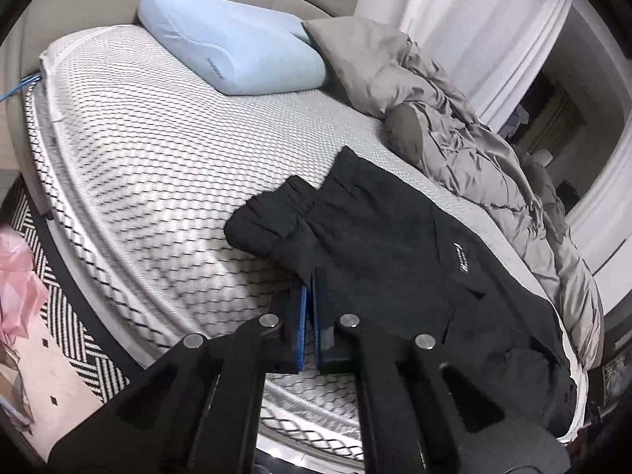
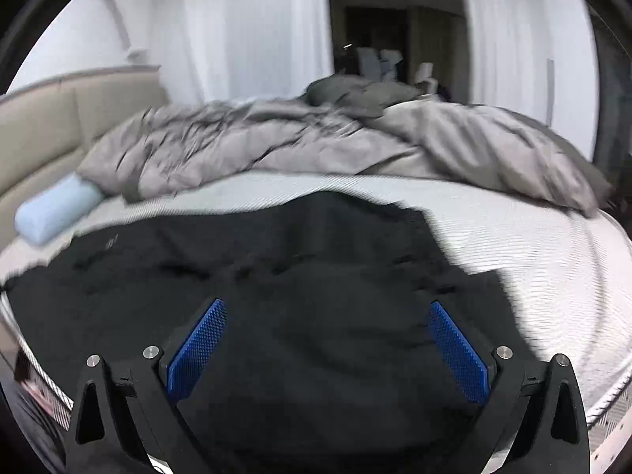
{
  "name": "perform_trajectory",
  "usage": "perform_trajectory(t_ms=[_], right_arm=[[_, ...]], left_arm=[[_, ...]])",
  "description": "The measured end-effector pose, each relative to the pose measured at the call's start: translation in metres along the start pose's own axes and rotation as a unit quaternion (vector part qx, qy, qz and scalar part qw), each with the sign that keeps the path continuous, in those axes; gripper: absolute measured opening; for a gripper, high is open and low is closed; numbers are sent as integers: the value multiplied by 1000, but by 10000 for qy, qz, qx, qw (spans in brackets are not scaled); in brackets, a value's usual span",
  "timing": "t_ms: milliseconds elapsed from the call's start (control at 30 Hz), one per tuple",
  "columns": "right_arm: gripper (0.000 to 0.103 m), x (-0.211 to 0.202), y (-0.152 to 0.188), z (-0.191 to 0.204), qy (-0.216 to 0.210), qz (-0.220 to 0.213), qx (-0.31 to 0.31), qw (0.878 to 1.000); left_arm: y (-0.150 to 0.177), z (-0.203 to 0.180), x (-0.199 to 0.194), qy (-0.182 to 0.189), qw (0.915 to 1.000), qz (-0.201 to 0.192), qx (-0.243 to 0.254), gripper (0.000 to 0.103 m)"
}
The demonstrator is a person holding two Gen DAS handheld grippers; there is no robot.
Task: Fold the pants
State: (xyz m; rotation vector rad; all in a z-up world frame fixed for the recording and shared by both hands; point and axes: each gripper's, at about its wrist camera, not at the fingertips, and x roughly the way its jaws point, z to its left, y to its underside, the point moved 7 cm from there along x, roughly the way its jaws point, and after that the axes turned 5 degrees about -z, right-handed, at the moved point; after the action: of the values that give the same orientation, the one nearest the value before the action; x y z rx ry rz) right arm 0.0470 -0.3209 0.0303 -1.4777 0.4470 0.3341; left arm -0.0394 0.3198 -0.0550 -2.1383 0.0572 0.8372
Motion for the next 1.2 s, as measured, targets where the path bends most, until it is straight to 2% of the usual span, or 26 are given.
perform_trajectory(t_ms=[67,267,333,433,533,600,633,667,700,733,833,933,967,1000,1033,1100,1200], right_arm=[[103,-9,3,-32,197,152,213,9995],[103,-22,17,-95,420,525,634,9957],[103,-26,31,-110,310,664,967,9926],[103,-24,57,-121,376,895,1152,9886],[102,-10,77,-114,-51,1019,1413,9847],[91,0,80,-108,-456,947,1636,9809],[90,4,81,-106,-578,900,1790,9780],[88,7,80,-105,-770,829,2006,9731],[81,10,78,-104,-936,776,2154,9689],[76,12,76,-104,-1141,742,2442,9601],[72,9,65,-96,-1481,519,2725,9493],[56,1,61,-97,-1419,380,2864,9468],[48,2,61,-101,-1353,333,2968,9447],[32,5,60,-104,-1218,332,3041,9442],[22,10,63,-110,-912,418,3130,9444],[14,8,70,-115,-635,551,3221,9430],[15,-6,86,-111,-292,850,2773,9566]], left_arm=[[0,7,-5,17,10000,14,-45,0],[1,8,-9,-60,10000,-16,-2,0],[2,8,-3,-115,9999,16,-22,0],[6,9,6,-249,9996,126,-98,0],[7,8,11,-365,9991,184,-122,0],[5,7,13,-372,9990,176,-167,0],[4,6,12,-379,9990,176,-189,0],[3,5,12,-393,9989,194,-169,0],[2,6,12,-393,9989,203,-162,0],[1,5,11,-384,9989,208,-172,0],[-2,6,7,-356,9990,191,-174,0],[2,7,7,-418,9987,242,-158,0],[3,8,8,-442,9986,267,-137,0],[3,8,9,-421,9987,240,-147,0],[3,9,10,-371,9989,201,-179,0],[6,12,10,-391,9988,199,-197,0],[15,19,12,-458,9984,280,-161,0]])
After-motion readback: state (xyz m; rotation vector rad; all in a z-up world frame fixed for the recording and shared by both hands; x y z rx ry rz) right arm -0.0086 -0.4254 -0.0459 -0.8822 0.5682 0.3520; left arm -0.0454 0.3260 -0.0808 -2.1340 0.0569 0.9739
